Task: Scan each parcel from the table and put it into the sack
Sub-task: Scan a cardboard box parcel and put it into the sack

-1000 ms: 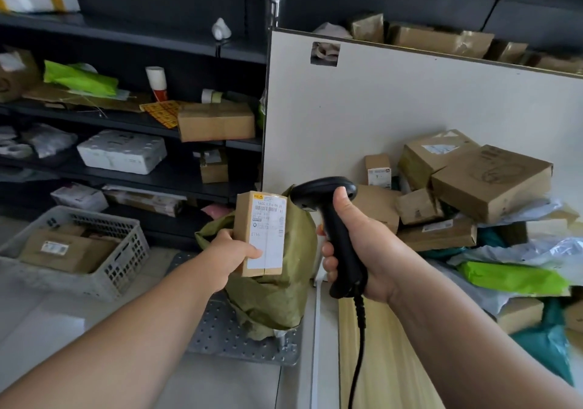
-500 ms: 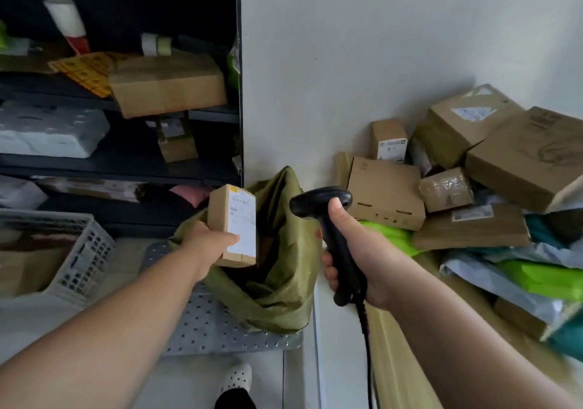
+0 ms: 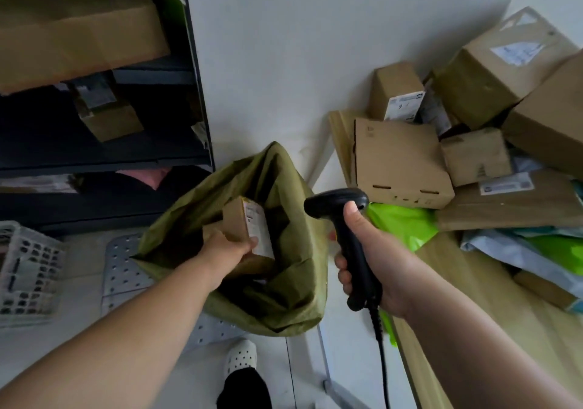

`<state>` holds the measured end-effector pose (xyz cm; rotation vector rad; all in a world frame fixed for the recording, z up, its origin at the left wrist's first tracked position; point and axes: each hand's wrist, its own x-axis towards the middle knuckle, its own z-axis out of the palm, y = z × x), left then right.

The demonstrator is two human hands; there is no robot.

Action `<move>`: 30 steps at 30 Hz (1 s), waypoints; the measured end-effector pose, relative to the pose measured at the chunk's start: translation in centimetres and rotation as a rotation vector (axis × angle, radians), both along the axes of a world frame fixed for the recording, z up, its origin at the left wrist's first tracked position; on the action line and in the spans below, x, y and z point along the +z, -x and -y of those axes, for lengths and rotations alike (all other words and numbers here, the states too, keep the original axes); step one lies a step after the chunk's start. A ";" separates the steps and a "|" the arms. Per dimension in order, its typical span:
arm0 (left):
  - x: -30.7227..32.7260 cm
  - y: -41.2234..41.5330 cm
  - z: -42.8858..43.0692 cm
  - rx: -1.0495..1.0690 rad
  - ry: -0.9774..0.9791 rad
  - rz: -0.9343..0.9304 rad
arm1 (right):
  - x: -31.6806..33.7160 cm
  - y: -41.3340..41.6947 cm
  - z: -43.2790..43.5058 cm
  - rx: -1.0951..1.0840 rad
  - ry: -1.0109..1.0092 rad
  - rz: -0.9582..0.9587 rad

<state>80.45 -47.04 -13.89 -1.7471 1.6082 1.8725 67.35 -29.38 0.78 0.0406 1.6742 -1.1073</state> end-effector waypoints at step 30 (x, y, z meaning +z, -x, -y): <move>3.9 24.4 -5.8 -0.157 -0.209 -0.185 | 2.2 7.6 -9.2 -0.533 0.076 -0.114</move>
